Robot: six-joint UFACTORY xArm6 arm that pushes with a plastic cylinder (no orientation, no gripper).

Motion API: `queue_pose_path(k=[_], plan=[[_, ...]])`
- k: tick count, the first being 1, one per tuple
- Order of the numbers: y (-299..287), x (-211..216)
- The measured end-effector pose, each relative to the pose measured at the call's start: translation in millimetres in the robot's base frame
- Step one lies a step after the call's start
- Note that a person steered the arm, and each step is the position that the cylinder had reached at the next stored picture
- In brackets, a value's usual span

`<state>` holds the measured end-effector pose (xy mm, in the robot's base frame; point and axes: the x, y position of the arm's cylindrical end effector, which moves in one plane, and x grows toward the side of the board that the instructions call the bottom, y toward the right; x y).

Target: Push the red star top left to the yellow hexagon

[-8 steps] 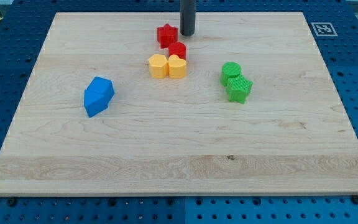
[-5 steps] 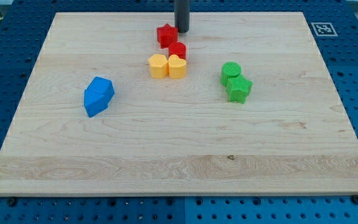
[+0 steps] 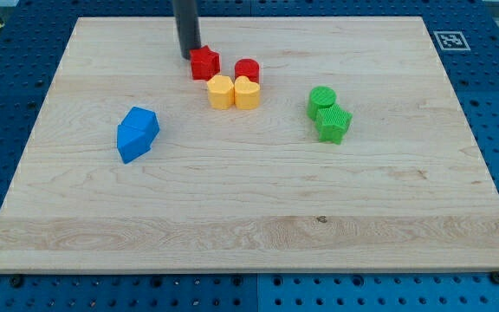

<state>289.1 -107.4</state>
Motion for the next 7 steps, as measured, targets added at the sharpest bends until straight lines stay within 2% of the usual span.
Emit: queue_pose_path(k=[1,7], plan=[[-25,10],[-9,1]])
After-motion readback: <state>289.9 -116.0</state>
